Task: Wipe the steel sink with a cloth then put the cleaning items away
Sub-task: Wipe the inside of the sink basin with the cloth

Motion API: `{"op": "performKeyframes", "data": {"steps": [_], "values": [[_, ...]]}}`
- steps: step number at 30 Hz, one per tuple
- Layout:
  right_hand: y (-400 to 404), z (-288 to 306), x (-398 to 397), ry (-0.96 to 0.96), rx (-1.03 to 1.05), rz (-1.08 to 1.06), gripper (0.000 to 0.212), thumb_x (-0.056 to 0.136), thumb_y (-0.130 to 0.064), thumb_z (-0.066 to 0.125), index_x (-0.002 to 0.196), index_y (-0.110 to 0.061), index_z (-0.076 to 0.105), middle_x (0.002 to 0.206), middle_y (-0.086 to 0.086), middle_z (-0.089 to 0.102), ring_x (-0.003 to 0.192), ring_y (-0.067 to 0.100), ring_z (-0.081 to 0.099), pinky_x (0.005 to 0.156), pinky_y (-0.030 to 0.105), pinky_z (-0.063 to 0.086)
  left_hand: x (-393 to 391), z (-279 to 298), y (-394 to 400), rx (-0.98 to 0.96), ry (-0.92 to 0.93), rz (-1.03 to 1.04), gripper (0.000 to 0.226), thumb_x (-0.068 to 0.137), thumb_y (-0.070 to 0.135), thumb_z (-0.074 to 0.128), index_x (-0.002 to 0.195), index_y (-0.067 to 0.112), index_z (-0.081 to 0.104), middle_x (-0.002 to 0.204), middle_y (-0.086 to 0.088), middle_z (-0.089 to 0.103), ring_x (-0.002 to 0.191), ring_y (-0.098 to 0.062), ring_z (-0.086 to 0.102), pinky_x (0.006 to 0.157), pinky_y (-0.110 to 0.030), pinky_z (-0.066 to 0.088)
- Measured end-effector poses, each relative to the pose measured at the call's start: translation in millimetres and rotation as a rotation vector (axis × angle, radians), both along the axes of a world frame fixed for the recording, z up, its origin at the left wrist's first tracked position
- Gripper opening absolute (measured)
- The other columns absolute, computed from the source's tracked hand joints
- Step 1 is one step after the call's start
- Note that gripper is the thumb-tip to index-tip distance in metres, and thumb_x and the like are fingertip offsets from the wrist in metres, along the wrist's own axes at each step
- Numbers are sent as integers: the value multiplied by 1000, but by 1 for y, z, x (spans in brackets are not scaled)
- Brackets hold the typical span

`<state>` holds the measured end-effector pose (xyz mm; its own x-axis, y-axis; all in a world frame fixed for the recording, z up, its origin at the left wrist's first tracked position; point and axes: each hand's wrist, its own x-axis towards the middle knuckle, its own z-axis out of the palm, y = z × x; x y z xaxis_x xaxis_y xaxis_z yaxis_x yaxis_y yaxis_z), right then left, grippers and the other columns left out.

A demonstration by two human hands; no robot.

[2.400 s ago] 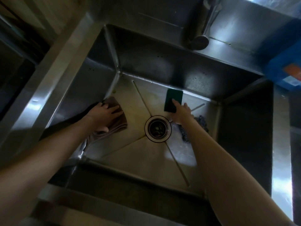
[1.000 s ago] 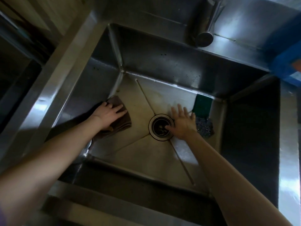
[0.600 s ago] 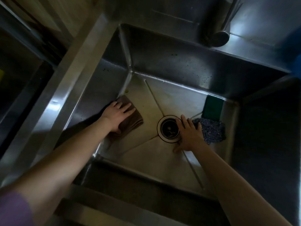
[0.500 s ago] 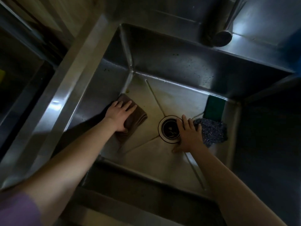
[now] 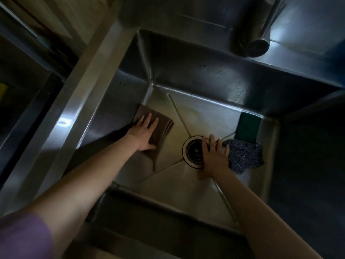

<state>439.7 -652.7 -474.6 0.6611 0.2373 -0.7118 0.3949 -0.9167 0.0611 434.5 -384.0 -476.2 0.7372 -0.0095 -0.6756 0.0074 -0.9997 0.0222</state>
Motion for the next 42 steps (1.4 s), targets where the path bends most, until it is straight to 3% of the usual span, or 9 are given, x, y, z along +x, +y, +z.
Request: {"op": "performKeyframes", "data": {"steps": [9,15,19,24,36,42], "values": [[5,-3,1,14,-19,-27,136,67,-47,80,147,-15,-25,152,18,-31,142,45,-16,114,59,-1,51,1,5,-26,3,37,118,73,54,70,149,26,-16,157,-6,-21,146,-30,-10,118,-44,13],[1,-2,8,-14,78,-27,143,58,-59,80,147,-17,-24,153,16,-28,144,36,-18,113,59,0,57,1,5,-25,-7,66,118,73,52,72,148,28,-15,157,-4,-21,146,-29,-10,117,-50,18],[-3,1,14,-65,54,-21,143,57,-63,78,147,-17,-23,155,18,-24,145,37,-12,115,55,2,54,2,-1,-11,-27,144,122,71,49,75,149,23,-15,154,-12,-26,146,-33,-6,115,-48,23],[-9,-3,13,-86,71,-10,142,57,-68,75,148,-17,-21,156,16,-22,146,36,-10,115,55,2,75,2,2,-67,3,171,132,65,45,81,148,21,-18,154,-13,-26,145,-32,-13,118,-50,15],[-29,-6,18,-143,231,-90,135,62,-75,63,148,-15,-21,158,6,-21,146,23,-18,112,49,-15,114,-1,-8,-82,-19,23,142,55,35,88,148,23,-18,155,-14,-24,145,-30,-13,119,-42,10],[-33,-3,25,-146,230,-78,130,66,-72,64,150,-15,-16,160,2,-10,147,19,-10,112,49,-16,114,8,-22,-51,18,-69,137,60,26,87,148,26,-18,155,-9,-24,145,-27,-14,119,-44,11]]}}
